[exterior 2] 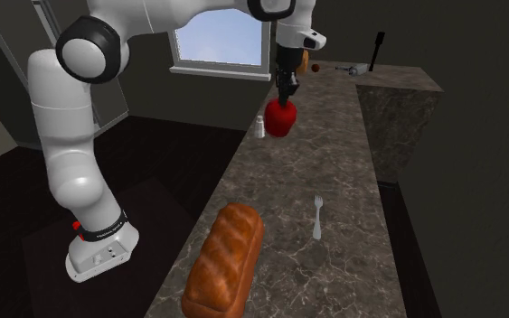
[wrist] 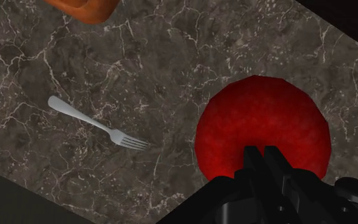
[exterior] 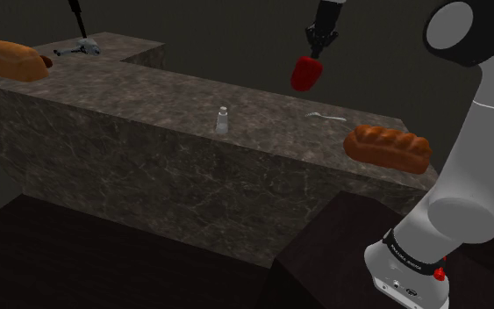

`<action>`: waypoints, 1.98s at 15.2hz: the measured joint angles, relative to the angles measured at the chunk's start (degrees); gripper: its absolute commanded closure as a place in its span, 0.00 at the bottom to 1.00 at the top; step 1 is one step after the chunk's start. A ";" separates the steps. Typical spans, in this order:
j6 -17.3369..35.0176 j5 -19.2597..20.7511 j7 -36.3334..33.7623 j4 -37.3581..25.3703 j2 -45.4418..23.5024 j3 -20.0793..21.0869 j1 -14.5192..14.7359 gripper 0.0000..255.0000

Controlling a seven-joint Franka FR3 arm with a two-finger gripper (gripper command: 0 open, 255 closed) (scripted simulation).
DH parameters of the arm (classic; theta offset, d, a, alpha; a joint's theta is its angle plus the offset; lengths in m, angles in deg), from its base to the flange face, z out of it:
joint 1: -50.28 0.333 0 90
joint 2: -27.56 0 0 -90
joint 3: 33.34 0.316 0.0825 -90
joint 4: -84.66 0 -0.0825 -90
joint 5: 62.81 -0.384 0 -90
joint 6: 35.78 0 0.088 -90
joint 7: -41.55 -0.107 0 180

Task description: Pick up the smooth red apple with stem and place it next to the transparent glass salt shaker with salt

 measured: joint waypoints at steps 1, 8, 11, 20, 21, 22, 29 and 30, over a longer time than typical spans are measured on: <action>0.37 0.27 -1.19 0.83 0.62 0.39 0.93 1.00; -0.41 -0.77 -9.18 -4.75 -3.71 3.31 5.39 1.00; -0.76 -1.42 -12.59 -8.27 -6.67 4.54 7.17 1.00; -6.36 -3.70 -21.95 -26.86 -18.96 7.68 10.57 1.00; -5.45 -3.59 -22.05 -25.54 -18.58 7.66 10.96 1.00; -4.64 -3.53 -22.03 -24.53 -18.39 7.64 11.15 1.00; 2.98 -2.75 -21.47 -13.46 -15.02 7.36 12.95 1.00; 3.72 -2.73 -21.41 -12.66 -14.97 7.35 13.04 1.00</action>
